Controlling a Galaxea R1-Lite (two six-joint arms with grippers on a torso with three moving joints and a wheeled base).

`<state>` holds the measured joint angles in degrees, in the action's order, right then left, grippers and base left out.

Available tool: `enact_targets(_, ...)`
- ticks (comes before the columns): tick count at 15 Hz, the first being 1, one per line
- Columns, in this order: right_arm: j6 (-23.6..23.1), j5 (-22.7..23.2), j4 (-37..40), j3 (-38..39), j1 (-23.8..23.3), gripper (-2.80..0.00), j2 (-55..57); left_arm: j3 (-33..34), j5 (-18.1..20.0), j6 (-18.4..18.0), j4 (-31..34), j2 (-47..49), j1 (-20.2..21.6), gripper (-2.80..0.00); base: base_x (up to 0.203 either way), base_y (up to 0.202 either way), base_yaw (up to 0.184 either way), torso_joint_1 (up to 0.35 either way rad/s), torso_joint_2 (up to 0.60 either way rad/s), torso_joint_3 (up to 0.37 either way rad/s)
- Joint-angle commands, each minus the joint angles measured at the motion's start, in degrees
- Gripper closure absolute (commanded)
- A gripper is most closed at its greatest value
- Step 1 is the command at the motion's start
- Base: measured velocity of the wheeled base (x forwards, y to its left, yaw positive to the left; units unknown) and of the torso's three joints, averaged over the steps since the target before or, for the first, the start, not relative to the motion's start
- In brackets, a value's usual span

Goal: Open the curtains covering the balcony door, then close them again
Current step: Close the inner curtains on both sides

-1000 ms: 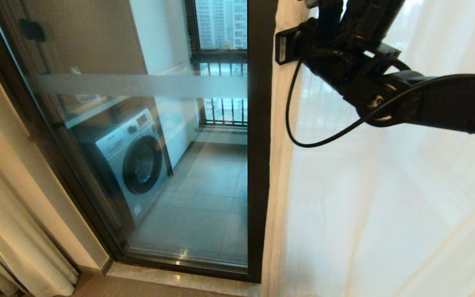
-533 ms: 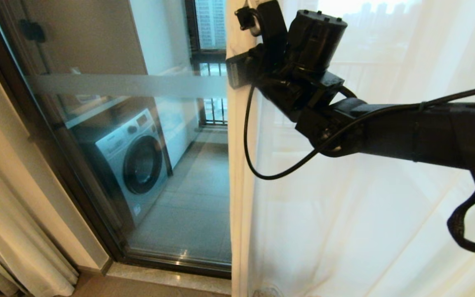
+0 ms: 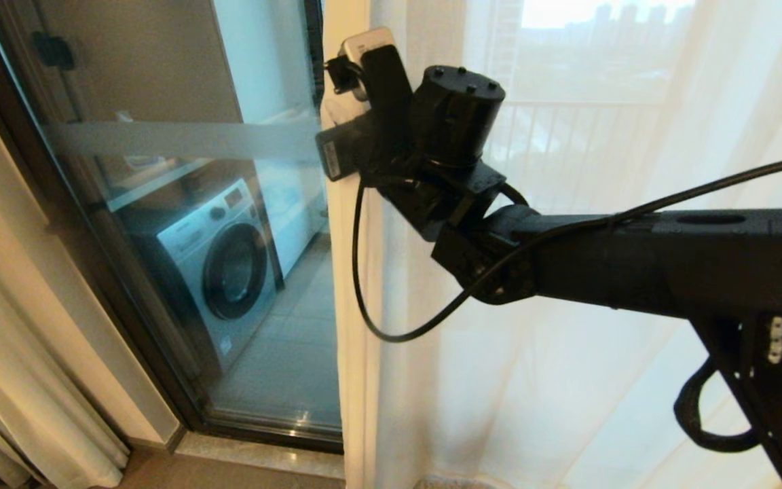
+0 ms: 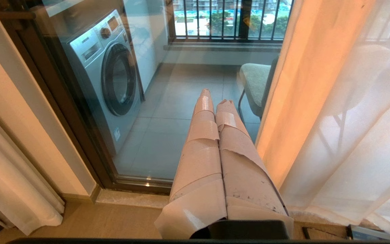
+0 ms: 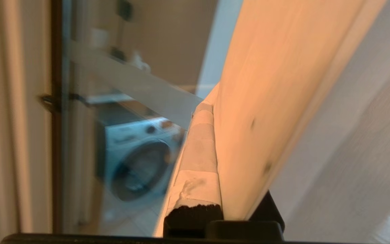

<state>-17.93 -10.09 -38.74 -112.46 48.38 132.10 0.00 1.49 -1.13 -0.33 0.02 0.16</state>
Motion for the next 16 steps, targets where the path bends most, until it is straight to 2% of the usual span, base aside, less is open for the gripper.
enact_targets(1, -0.09, 0.06, -1.58, -0.04, 1.28, 0.00, 1.85, 0.00, 0.01, -0.02, -0.02, -0.02, 0.02, 0.00, 0.000, 0.000, 0.000, 0.000, 0.00, 0.000)
enact_targets(8, -0.09, 0.51, -3.27, -0.04, 4.00, 0.00, 3.61, 0.00, 0.01, -0.02, -0.02, -0.02, 0.02, 0.00, 0.000, 0.000, 0.000, 0.000, 0.00, 0.000)
enact_targets(15, -0.17, 0.68, -3.19, 0.05, 4.00, 0.00, 1.32, 0.00, 0.01, -0.02, -0.02, -0.02, 0.02, 0.00, 0.000, 0.000, 0.000, 0.000, 0.00, 0.000)
enact_targets(16, -0.17, 0.76, -3.19, 0.05, 4.00, -2.80, 0.79, 0.00, 0.01, -0.02, -0.02, -0.02, 0.02, 0.00, 0.000, 0.000, 0.000, 0.000, 0.00, 0.000)
